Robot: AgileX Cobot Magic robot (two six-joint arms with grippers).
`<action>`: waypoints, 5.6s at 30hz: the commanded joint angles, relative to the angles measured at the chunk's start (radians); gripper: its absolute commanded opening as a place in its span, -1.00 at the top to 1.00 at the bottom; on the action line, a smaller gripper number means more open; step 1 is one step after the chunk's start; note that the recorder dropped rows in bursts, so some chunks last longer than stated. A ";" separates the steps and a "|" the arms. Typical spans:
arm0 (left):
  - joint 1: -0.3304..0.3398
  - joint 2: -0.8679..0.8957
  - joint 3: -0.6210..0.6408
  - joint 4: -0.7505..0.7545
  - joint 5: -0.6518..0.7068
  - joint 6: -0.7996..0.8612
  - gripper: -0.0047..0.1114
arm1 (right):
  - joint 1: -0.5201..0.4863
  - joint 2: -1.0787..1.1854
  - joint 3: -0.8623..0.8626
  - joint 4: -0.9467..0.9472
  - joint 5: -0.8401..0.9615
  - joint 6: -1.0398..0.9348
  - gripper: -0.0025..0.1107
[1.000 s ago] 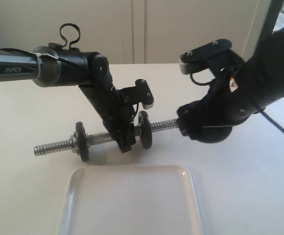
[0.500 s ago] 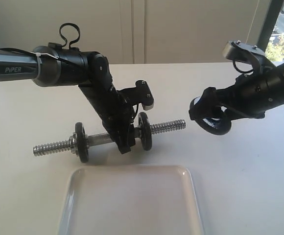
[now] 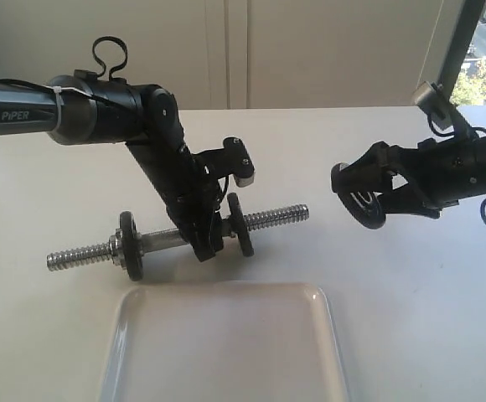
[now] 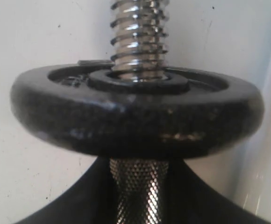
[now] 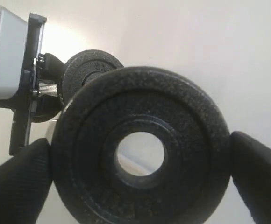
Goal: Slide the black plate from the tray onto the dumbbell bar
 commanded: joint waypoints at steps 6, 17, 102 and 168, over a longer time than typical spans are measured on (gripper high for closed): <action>0.006 -0.241 -0.014 -0.041 -0.001 -0.008 0.92 | -0.014 0.077 -0.004 0.136 0.083 -0.075 0.96; 0.007 -0.240 -0.014 -0.040 0.002 -0.003 0.92 | -0.014 0.101 -0.004 0.204 0.110 -0.117 0.96; 0.007 -0.133 -0.011 -0.086 0.003 -0.005 0.92 | 0.075 0.169 -0.083 0.508 0.253 -0.175 0.96; 0.007 -0.159 -0.011 -0.150 -0.109 -0.026 0.92 | 0.282 0.210 -0.083 0.508 0.079 0.025 0.96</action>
